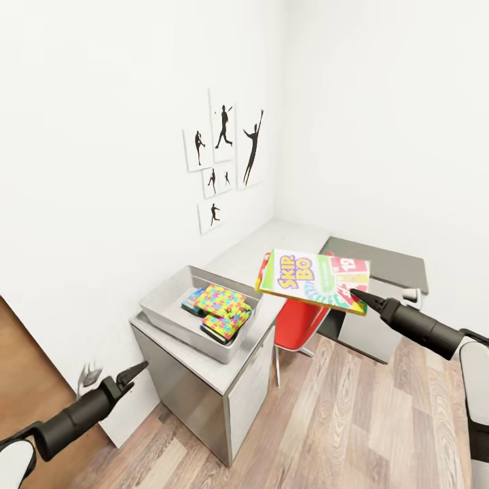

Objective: Put all the toys in the child's room - the three board games (two on the bed and one on the table), the two jigsaw puzzles on the table, and the tennis ball on the table - inside the toy box on the table in the child's room.

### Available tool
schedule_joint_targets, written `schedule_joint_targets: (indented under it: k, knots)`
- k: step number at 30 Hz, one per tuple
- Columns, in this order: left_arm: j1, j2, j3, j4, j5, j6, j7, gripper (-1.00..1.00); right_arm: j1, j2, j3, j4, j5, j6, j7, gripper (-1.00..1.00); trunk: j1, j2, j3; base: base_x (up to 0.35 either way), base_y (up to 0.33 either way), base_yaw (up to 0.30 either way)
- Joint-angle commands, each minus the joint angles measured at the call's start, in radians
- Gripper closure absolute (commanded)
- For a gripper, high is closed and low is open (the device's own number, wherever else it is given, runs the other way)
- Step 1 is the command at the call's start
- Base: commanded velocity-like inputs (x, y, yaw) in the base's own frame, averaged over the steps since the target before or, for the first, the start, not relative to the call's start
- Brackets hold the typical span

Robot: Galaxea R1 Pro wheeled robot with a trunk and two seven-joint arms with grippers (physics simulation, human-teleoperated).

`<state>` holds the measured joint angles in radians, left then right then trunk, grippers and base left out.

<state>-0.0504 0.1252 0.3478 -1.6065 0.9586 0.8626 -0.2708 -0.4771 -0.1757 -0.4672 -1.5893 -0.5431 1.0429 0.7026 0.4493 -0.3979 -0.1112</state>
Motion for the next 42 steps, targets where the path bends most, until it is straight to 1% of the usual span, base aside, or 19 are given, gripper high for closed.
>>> schedule_joint_targets:
  k: [1, 3, 4, 7, 8, 12, 13, 16, 23, 28, 36, 42]
  knots:
    - [0.023, -0.002, 0.004, 0.001, -0.001, -0.005, -0.007, -1.00, -0.001, 0.003, 0.001, 0.000, 0.005, 0.004, 0.002, 1.00, 0.001, -0.002, -0.002, 0.000, 0.000, 0.000]
    - [0.071, -0.005, 0.005, 0.006, -0.002, -0.031, -0.012, -1.00, -0.001, 0.009, 0.004, 0.000, 0.005, 0.004, -0.005, 1.00, 0.001, -0.002, -0.002, 0.000, 0.000, 0.000]
    - [0.071, -0.005, 0.005, 0.006, -0.002, -0.031, -0.012, -1.00, -0.001, 0.009, 0.004, 0.000, 0.005, 0.004, -0.005, 1.00, 0.001, -0.002, -0.002, 0.000, 0.000, 0.000]
    - [0.134, -0.010, 0.005, 0.013, -0.003, -0.085, -0.015, -1.00, -0.001, 0.015, 0.007, 0.000, 0.005, 0.004, -0.012, 1.00, 0.001, -0.002, -0.002, 0.000, 0.000, 0.000]
    - [0.134, -0.010, 0.005, 0.013, -0.003, -0.085, -0.015, -1.00, -0.001, 0.015, 0.007, 0.000, 0.005, 0.004, -0.012, 1.00, 0.001, -0.002, -0.002, 0.000, 0.000, 0.000]
    - [0.207, -0.026, 0.003, 0.044, -0.002, -0.156, -0.017, -1.00, -0.001, 0.020, 0.009, 0.000, 0.005, 0.004, -0.016, 1.00, 0.001, -0.002, -0.002, 0.000, 0.000, 0.000]
    - [0.207, -0.026, 0.003, 0.044, -0.002, -0.156, -0.017, -1.00, -0.001, 0.020, 0.009, 0.000, 0.005, 0.004, -0.016, 1.00, 0.001, -0.002, -0.002, 0.000, 0.000, 0.000]
    - [0.239, -0.035, 0.003, 0.066, -0.002, -0.189, -0.018, -1.00, -0.001, 0.021, 0.009, 0.000, 0.005, 0.004, -0.017, 1.00, 0.001, -0.002, -0.002, 0.000, 0.000, 0.000]
    - [0.263, -0.042, 0.003, 0.093, -0.005, -0.214, -0.019, -1.00, -0.001, 0.022, 0.010, -0.001, 0.005, 0.004, -0.017, 1.00, 0.001, -0.002, -0.002, 0.000, 0.001, 0.000]
    - [0.270, -0.044, 0.006, 0.110, -0.009, -0.221, -0.018, -1.00, 0.000, 0.021, 0.009, -0.003, 0.005, 0.004, -0.016, 1.00, 0.001, -0.002, -0.002, 0.000, 0.067, -0.036]
    - [0.273, -0.044, 0.009, 0.125, -0.014, -0.225, -0.017, -1.00, 0.000, 0.021, 0.008, -0.006, 0.005, 0.004, -0.015, 1.00, 0.001, -0.002, -0.001, 0.000, 0.208, -0.143]
    - [0.272, -0.042, 0.010, 0.138, -0.015, -0.226, -0.016, -1.00, 0.000, 0.022, 0.009, -0.007, 0.005, 0.004, -0.016, 1.00, 0.001, -0.002, -0.001, 0.000, 0.267, -0.058]
